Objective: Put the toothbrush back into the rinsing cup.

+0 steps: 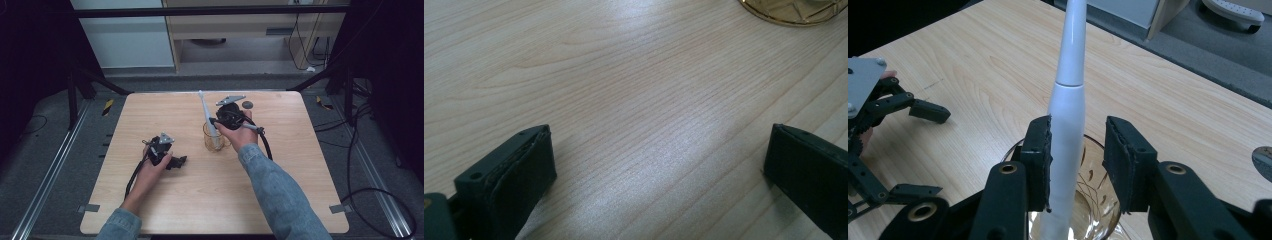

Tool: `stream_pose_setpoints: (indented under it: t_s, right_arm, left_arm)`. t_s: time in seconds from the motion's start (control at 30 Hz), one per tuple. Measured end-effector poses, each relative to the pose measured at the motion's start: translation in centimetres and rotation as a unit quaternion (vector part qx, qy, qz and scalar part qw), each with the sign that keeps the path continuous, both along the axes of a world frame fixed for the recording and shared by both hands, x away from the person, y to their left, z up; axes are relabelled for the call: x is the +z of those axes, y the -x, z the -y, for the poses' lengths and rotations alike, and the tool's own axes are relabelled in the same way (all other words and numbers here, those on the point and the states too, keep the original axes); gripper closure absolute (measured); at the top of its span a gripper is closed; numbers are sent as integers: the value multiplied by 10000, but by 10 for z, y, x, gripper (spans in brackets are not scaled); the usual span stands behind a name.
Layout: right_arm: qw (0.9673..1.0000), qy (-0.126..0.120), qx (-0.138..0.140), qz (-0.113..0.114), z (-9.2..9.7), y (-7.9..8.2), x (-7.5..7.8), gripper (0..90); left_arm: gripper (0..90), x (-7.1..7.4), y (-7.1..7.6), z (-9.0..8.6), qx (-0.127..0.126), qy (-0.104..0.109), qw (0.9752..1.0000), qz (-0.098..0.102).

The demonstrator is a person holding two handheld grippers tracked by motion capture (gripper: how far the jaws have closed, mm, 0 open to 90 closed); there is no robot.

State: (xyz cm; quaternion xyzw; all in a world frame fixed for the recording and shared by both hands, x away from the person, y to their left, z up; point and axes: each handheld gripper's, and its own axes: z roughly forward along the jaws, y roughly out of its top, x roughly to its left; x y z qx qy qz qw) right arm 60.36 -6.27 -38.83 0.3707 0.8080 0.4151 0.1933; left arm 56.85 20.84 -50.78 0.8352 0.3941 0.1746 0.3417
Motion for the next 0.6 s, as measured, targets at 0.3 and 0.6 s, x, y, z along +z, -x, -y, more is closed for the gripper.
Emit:
stream_pose_setpoints:
  t_s: [0.3,0.6]
  right_arm:
    - [10000,24,-22,8,5,2,5,594]
    - [9997,28,-229,15,12,4,15,386]
  left_arm:
    - [0,0,0,0,0,3,10000,2]
    - [0,0,0,0,19,27,10000,-3]
